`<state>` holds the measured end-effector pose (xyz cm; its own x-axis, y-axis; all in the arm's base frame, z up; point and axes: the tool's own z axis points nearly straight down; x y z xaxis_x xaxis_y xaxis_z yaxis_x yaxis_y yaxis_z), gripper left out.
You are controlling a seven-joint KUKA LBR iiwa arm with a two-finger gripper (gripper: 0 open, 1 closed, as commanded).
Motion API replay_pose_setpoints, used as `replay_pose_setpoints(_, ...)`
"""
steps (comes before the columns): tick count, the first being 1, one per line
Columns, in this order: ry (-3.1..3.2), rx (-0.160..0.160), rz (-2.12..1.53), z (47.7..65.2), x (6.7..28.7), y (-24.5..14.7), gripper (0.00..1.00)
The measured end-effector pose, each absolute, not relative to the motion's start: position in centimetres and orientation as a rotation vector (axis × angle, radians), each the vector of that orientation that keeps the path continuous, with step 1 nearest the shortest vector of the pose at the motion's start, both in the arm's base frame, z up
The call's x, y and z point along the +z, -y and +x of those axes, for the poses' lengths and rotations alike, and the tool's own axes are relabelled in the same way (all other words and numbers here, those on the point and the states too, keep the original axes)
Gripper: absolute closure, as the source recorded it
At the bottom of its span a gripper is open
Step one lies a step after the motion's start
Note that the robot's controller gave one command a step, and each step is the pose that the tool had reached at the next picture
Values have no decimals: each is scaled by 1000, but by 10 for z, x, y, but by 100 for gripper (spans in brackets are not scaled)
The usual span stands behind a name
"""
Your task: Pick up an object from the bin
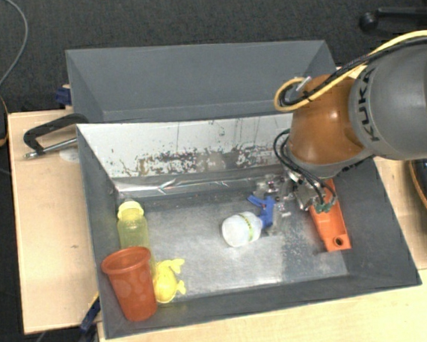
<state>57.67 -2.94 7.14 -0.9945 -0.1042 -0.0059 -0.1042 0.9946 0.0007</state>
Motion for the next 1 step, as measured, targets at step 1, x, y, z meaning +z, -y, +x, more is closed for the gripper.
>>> replay_pose_setpoints(1,-3131,2,-164,577,71,29,100)
